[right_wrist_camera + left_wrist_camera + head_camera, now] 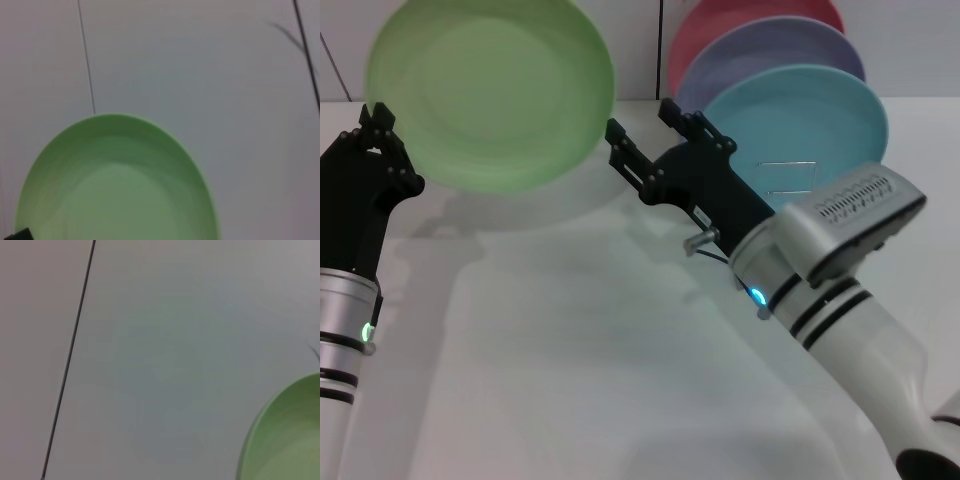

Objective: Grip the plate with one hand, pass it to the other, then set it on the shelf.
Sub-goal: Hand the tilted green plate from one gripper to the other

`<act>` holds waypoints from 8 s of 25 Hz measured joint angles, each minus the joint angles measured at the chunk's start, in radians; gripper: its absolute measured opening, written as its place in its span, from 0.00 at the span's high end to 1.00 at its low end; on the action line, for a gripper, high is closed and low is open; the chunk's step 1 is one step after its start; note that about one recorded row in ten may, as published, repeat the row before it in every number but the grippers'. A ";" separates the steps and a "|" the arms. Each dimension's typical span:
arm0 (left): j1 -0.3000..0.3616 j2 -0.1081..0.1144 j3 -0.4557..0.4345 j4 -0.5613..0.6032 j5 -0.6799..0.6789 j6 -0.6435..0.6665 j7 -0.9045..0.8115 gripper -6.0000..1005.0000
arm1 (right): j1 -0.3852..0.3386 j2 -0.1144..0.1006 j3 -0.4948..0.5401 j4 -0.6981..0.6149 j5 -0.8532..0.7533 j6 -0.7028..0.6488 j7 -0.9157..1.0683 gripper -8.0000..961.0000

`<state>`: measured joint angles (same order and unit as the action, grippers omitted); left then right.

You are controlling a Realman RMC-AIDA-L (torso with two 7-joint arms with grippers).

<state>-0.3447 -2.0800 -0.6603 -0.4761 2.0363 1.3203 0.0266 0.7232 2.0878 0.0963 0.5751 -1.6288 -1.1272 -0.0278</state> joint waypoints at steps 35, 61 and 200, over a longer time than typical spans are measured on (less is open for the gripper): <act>0.000 0.000 0.043 -0.012 -0.033 0.003 0.024 0.97 | 0.041 0.001 0.168 0.005 -0.094 0.149 -0.001 0.61; -0.001 0.000 0.053 -0.011 -0.033 0.001 0.026 0.97 | 0.051 0.001 0.171 0.008 -0.094 0.166 0.009 0.78; 0.013 0.000 0.105 0.019 -0.045 -0.062 0.015 0.85 | -0.007 0.004 0.195 0.040 -0.085 0.250 0.003 0.94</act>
<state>-0.3313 -2.0800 -0.5548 -0.4571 1.9910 1.2583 0.0411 0.7163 2.0923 0.2917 0.6151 -1.7133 -0.8774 -0.0246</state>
